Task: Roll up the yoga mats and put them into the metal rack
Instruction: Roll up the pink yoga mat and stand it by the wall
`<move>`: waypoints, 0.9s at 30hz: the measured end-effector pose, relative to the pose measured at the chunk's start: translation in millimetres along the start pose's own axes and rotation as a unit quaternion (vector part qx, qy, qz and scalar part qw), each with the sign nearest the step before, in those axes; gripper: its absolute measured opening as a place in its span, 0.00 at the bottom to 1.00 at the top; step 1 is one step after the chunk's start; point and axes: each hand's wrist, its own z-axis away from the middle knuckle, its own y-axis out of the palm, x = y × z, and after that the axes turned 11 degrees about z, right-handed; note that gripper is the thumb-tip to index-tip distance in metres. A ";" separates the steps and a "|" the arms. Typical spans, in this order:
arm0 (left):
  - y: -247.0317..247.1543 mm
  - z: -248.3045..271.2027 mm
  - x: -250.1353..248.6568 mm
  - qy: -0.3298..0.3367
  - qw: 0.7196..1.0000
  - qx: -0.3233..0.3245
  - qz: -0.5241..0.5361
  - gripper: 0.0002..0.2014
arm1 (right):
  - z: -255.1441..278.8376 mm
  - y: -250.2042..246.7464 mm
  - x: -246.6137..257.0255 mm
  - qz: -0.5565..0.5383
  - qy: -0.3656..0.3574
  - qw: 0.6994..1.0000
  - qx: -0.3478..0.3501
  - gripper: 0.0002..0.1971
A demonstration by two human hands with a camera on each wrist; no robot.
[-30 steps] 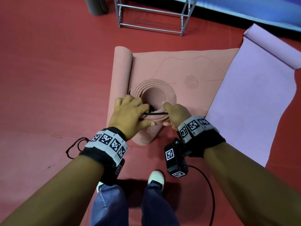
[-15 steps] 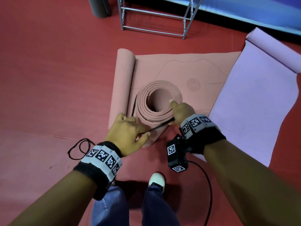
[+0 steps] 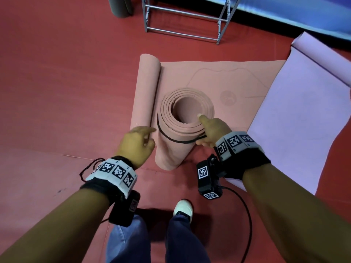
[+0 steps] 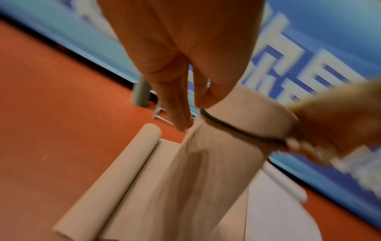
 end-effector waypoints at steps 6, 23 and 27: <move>-3.3 -23.4 -31.0 -0.097 0.975 -0.068 0.186 0.24 | 1.5 5.8 -15.5 0.051 -0.070 0.995 -0.047 0.29; 20.3 -40.4 -77.5 -0.264 0.955 0.032 0.129 0.37 | 12.2 4.8 -45.4 0.092 -0.192 0.944 -0.254 0.31; 29.5 -37.2 -77.5 -0.277 0.954 0.026 0.111 0.32 | 18.0 0.5 -62.0 0.064 -0.201 0.941 -0.265 0.23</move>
